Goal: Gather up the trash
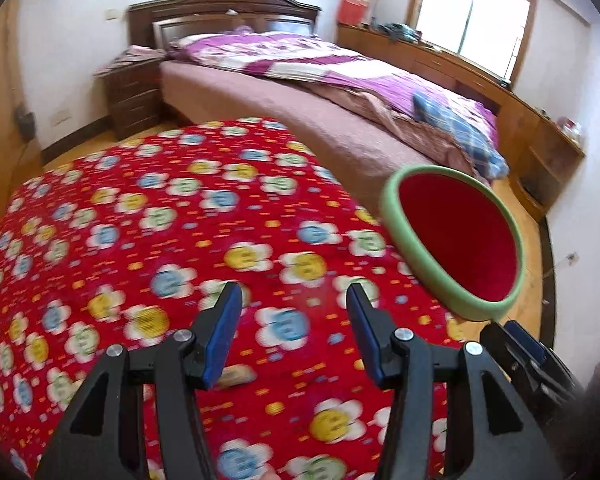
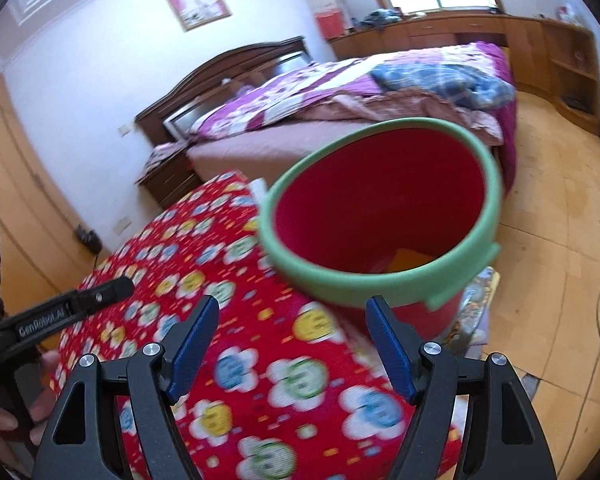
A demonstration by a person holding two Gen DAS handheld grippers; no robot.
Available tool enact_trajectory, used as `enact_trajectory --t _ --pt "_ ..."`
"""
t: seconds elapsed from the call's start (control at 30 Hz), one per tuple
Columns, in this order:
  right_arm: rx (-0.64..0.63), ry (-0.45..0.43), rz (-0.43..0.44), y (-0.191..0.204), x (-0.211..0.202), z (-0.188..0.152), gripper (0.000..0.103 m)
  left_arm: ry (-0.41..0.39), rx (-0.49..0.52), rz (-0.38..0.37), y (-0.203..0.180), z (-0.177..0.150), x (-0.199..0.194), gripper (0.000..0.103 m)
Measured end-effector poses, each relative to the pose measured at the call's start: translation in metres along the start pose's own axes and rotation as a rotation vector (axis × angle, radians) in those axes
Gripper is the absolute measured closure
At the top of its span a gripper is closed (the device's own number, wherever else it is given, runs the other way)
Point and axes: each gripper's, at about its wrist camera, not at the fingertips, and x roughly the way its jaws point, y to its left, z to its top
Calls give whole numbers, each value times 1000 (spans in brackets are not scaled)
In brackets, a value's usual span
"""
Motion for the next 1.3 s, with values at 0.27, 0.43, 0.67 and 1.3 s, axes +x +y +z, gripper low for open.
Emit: enact_trajectory --t 0.27,0.43,0.67,1.3 --pt "-102 5 35 45 -3 -13 26 -34 -74 79 45 -21 -32 49" --pt "-146 -9 44 65 -9 -21 26 -48 -99 129 63 -34 -48 49" --pt "-202 -35 46 87 -18 -26 26 -61 -144 168 82 -51 -68 49" --pt "-299 -86 1 110 -21 -36 26 -90 -199 221 106 -69 -74 49"
